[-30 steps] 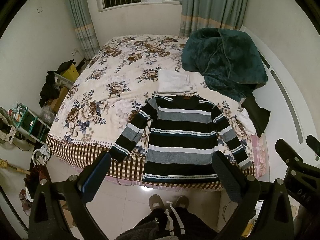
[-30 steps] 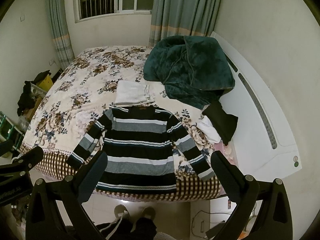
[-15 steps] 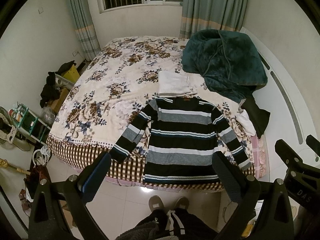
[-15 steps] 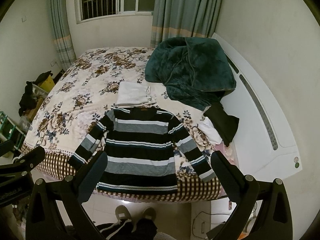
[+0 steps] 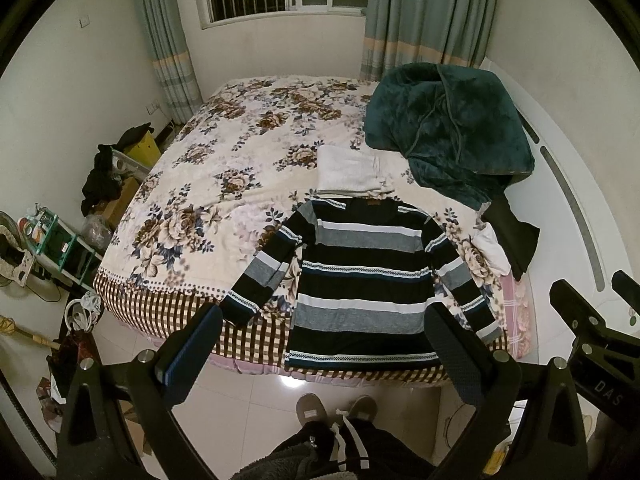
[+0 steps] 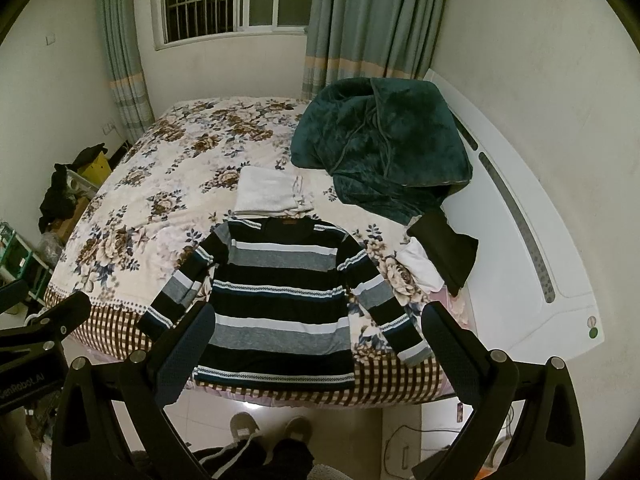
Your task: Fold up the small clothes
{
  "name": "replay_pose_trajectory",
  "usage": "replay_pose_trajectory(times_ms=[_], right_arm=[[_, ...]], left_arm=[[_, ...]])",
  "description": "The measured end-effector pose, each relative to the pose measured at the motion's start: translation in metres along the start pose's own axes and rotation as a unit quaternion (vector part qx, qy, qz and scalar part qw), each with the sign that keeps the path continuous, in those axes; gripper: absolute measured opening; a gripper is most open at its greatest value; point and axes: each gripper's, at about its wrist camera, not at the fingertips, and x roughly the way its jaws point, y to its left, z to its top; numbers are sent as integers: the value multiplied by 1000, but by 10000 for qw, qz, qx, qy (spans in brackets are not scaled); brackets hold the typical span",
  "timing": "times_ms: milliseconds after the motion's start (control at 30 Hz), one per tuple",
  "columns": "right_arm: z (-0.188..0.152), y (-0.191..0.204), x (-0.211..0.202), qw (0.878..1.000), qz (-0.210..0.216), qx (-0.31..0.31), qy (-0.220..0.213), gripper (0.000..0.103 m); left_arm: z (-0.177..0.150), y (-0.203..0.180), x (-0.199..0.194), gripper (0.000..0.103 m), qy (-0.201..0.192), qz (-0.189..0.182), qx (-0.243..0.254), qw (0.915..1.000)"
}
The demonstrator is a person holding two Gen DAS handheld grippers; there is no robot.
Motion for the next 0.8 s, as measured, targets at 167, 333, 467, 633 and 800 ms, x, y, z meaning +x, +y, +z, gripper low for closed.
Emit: replay_pose_trajectory(times_ms=[167,333,467,633,800], right_arm=[[-4,-1,0,10000,-2,-4,-17,103],[-1,1,-2,10000,3,-5,-26,103],[-2,1,-3,10000,2,-2,-34,103],[-3,1,-3,10000,5,-2,-33,103],[-2,2,-4,10000,10,11,-39,103]], left_arm=[[0,1,0,103,-13,-3,-2,10000],[-1,0,-1,103,-27,-4,-3,10000],[-2,0,-1,103,-36,-6,-5,10000],[-1,1,-1,103,-34,-9,-13,10000],[-3,0,-1,103,-58,-2,-4,10000]])
